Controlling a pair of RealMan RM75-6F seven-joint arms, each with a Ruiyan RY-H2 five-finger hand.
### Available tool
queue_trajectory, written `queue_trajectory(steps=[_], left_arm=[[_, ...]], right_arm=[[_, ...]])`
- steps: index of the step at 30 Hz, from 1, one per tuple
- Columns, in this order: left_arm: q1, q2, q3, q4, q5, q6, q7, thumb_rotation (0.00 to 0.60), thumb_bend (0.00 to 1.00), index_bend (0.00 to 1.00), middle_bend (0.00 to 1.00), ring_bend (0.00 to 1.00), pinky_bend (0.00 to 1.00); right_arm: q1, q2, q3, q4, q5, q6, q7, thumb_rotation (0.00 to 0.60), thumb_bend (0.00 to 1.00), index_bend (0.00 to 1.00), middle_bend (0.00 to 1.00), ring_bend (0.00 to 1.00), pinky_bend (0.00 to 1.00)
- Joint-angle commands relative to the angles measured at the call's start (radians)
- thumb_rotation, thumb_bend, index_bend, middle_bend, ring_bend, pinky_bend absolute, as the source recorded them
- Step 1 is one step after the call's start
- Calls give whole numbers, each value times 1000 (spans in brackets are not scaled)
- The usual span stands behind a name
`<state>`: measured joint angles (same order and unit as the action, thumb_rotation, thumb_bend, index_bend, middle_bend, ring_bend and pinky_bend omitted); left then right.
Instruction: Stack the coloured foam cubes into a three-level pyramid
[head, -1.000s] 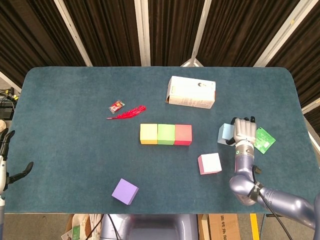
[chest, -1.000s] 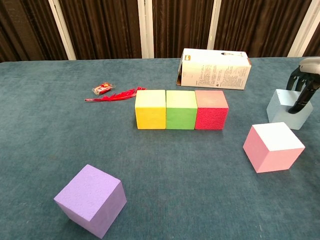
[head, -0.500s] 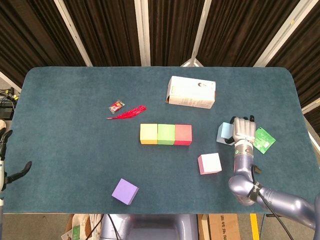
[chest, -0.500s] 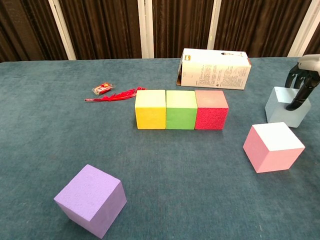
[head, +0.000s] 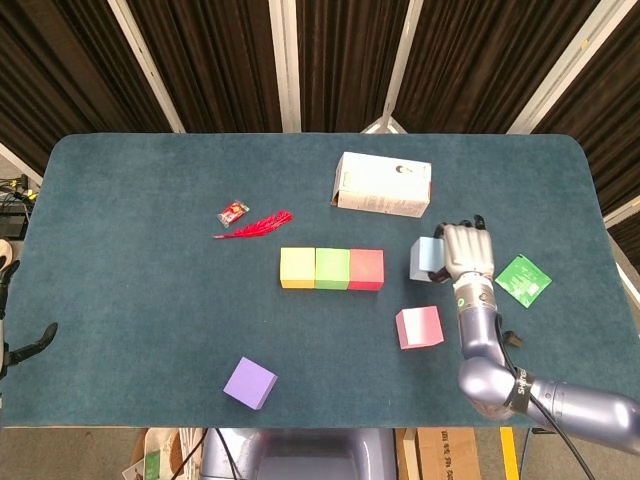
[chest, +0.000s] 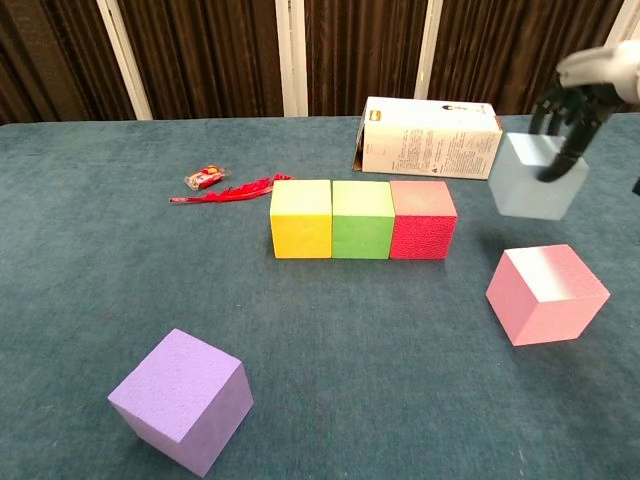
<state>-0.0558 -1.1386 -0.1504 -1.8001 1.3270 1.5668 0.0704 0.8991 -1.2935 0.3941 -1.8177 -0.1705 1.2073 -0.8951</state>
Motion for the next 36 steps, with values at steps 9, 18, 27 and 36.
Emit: queue_trajectory(steps=[9,18,27,36], left_arm=[[-4,1,-8,-5,-20,-9,17,600,297,96,0,0,0],[7,-13,-30,15,-6,45,2,600,297,78,0,0,0],[14,-13,-36,23,2,59,-23,600,297,71,0,0,0],[18,-14,-41,21,-2,66,-21,600,297,71,0,0,0]], right_arm=[[198,49,115,-98,171,5,-123,600,216,368,381,201,0],[310,-22,120,-54,247,12,-140,600,216,367,382,201,0],[373,-80,108,6,301,8,-142,600,216,367,382,201,0],[390,-117,62,36,275,69,-138,600,216,367,381,201,0]])
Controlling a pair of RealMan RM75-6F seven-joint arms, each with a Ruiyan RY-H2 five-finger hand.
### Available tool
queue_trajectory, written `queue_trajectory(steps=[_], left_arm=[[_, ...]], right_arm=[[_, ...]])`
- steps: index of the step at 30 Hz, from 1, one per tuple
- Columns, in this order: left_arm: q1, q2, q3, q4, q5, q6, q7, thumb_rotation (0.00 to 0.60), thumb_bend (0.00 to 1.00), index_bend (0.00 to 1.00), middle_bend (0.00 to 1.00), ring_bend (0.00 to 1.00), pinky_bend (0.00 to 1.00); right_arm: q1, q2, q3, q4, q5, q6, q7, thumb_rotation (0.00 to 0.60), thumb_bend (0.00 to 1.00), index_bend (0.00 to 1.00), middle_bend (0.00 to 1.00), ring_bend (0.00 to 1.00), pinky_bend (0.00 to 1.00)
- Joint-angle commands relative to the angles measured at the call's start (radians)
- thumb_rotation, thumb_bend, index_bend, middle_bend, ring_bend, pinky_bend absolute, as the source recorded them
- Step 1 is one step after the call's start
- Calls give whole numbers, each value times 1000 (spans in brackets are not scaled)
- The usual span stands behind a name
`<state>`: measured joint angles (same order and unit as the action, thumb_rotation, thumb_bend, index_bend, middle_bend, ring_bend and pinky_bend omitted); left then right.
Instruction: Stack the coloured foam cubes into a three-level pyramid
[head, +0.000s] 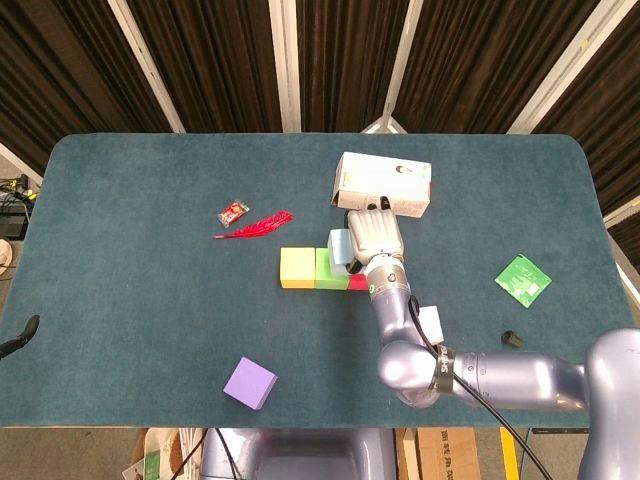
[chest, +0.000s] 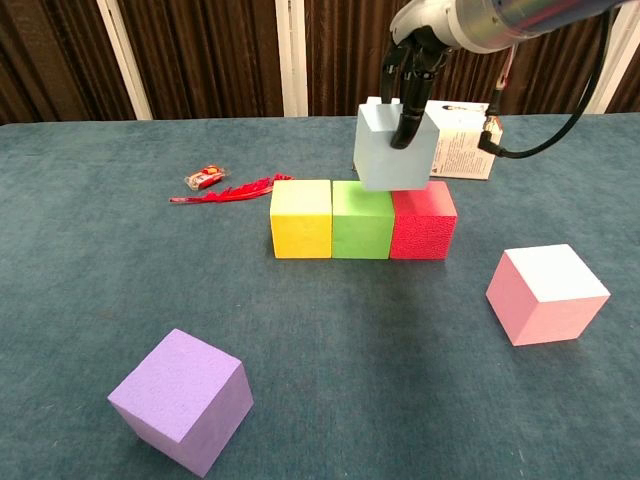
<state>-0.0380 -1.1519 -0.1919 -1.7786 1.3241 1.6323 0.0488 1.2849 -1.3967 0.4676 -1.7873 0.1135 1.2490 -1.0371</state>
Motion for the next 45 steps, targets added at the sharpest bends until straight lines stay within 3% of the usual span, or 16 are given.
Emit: queue_trajectory(steps=[1,11,23,45], left_arm=[[0,-1,0,-1,1,0,1,600,297,71,0,0,0],[3,-2,2,-8,3,1,10,600,297,71,0,0,0],[1,2,-2,-8,-13,-14,7,600,297,71,0,0,0],[4,11,-12,-12,-26,-18,-12,600,297,71,0,0,0]], right_arm=[[4,-16,-11,6,-7,30,8,600,216,367,381,201,0],[11,-57,-14,32,4,73,11,600,216,368,381,201,0],[35,-113,23,66,40,145,-7,600,216,368,381,201,0],[14,-159,45,81,5,164,-10,600,214,367,380,201,0]])
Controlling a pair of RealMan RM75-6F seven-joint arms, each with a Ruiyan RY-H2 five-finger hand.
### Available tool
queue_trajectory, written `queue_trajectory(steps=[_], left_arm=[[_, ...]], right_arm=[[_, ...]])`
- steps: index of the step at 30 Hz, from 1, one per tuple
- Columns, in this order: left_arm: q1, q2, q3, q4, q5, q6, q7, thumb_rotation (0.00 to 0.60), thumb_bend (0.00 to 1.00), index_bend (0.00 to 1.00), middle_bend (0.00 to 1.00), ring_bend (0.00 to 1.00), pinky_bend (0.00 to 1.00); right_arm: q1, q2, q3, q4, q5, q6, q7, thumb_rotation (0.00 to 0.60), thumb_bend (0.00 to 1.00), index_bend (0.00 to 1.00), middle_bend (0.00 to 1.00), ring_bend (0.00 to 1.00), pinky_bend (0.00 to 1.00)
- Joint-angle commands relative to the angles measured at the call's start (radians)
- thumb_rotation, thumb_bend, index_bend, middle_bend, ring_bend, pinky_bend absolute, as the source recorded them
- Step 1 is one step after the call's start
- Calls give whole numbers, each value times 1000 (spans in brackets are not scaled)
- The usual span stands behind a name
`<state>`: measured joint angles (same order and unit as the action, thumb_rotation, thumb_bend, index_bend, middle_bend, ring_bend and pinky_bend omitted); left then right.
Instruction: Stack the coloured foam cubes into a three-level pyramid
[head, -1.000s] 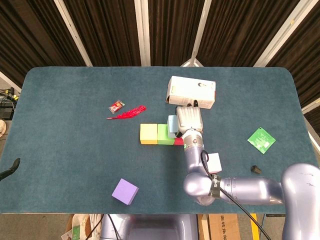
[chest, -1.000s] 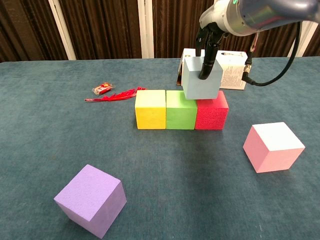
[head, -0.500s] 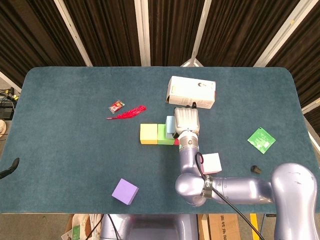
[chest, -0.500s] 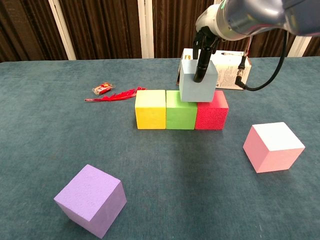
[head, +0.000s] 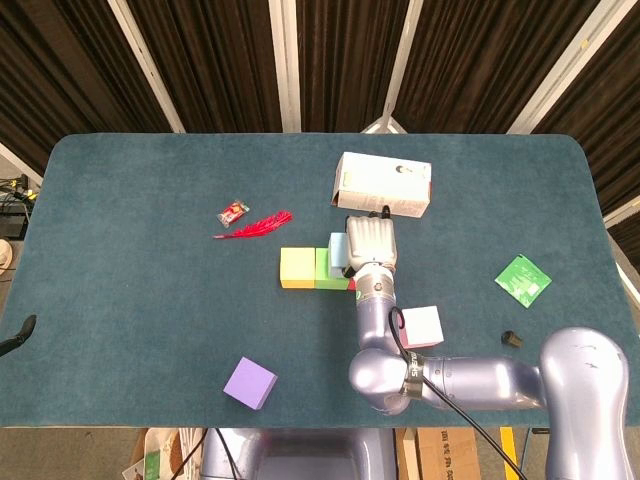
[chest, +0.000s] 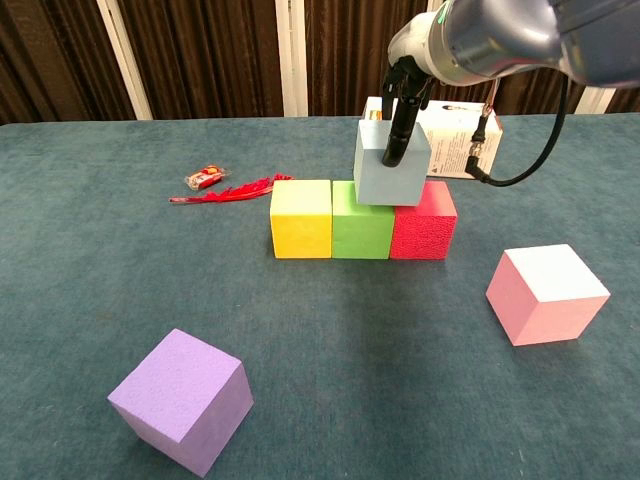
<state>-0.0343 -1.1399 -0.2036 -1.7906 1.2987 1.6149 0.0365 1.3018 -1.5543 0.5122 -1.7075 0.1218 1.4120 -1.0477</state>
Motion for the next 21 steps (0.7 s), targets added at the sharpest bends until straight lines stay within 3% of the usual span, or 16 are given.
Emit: queue_trajectory(steps=[1,21], left_arm=[[0,-1,1,-1,0,-1,1,600,297,71,0,0,0],[-2,-5,-3,-3,-10,-6,8,600,297,71,0,0,0]], right_arm=[[-4,-3,1,2,-6,1,0,600,213,367,380,201,0],[-17,-29,10,8,-34,5,-17,600,214,367,355,190,0]])
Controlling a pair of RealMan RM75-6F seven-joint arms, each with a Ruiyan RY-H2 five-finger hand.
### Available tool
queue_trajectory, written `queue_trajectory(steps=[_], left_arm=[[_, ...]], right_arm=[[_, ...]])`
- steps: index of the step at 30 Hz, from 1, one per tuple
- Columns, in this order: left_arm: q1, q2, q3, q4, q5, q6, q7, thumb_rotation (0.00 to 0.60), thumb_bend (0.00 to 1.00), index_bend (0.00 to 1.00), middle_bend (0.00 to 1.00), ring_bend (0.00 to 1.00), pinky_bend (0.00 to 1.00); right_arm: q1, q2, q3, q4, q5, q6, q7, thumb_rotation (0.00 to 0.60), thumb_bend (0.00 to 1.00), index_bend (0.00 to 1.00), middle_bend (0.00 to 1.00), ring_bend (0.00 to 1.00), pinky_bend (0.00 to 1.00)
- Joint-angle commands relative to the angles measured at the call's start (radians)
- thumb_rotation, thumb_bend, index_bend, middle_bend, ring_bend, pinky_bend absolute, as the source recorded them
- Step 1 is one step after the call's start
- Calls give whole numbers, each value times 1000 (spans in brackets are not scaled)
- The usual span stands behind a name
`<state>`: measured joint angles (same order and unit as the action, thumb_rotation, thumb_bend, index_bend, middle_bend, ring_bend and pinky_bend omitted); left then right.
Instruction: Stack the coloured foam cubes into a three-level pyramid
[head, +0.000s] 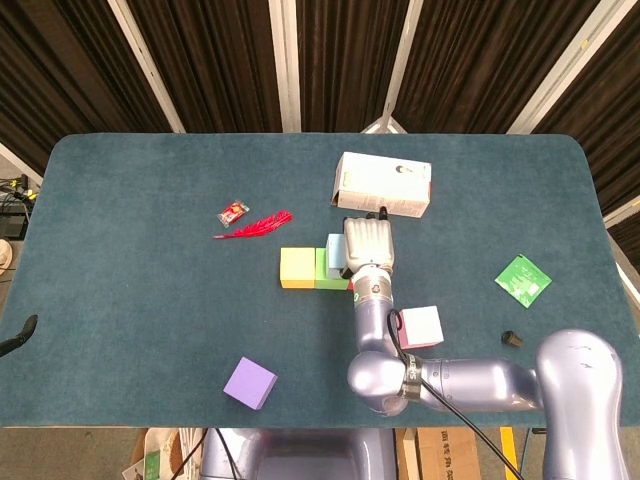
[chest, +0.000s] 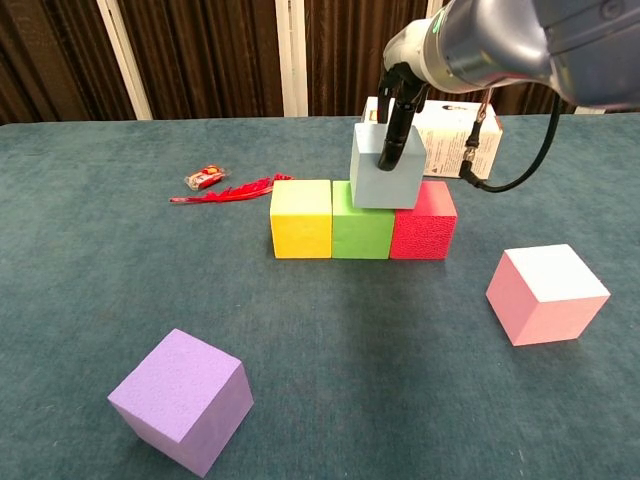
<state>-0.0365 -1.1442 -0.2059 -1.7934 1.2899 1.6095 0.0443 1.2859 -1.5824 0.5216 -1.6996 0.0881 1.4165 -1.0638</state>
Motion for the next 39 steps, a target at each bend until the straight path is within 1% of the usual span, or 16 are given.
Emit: queue_trajectory(steps=[1,28,39], left_arm=[[0,0,0,0,-2,-1,0,600,297,71,0,0,0],[1,-2,-5,-7,-14,1,9,600,297,71,0,0,0],[1,-5,-7,-9,-17,3,15,600,297,71,0,0,0]], right_arm=[[-2,-2,2,1,0,2,-2,600,213,367,354,189,0],[-23,-15,15,2,-4,8,-23,600,213,367,327,164,0],[-29,-17,22,1,7,7,-34,600,214,352,287,155,0]])
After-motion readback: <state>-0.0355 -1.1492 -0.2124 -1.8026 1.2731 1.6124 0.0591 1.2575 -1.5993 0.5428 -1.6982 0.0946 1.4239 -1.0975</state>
